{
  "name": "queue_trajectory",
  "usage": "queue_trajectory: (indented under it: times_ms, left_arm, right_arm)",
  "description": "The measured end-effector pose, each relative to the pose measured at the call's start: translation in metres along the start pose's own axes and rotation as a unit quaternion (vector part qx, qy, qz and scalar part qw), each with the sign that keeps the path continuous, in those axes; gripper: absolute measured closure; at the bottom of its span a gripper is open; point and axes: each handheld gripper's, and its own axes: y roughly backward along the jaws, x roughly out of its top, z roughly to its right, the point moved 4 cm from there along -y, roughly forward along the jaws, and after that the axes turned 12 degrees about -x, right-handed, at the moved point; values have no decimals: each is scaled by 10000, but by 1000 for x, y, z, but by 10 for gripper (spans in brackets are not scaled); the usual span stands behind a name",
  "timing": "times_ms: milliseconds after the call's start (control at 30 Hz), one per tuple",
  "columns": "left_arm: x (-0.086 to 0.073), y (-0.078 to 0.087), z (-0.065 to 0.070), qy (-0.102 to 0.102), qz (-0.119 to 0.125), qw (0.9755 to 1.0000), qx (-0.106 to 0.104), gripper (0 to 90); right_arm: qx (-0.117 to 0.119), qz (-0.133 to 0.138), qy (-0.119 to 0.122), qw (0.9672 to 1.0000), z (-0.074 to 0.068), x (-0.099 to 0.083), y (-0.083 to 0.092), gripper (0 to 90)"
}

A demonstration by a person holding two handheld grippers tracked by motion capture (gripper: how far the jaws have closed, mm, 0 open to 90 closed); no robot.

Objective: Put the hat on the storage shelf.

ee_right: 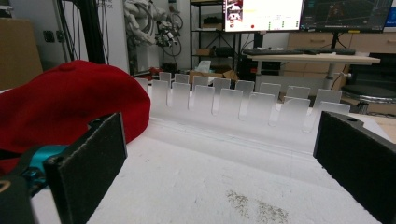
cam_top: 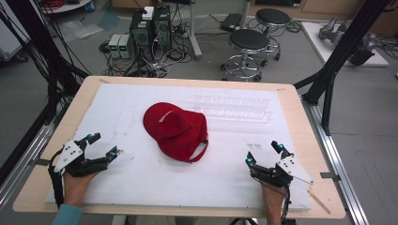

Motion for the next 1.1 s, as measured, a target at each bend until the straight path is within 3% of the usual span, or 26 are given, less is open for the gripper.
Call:
queue_trajectory:
  times_ms: [300,467,600,767,1033,1100]
  left_arm:
    - [0,0,-1,89,-23,10000,-7,163]
    - [0,0,-1,72,-17,10000,-15,162]
    - [0,3,1,-18,130,9999,-21,161]
    - [0,1,-1,74,56,10000,-22,161]
    - [0,0,-1,71,-8,10000,-3,162]
    - [0,-1,-1,68,-28,10000,-2,162]
  right_arm:
    - [-8,10,-18,10000,0,0,0,15]
    - [-40,-91,39,9999,-1,0,-2,15]
    - [-86,-214,24,9997,0,0,-4,15]
    - [-71,-328,6,9994,-1,1,-6,15]
    - [115,-403,19,9991,-16,22,-15,15]
    - [290,-373,81,9988,-29,37,-20,15]
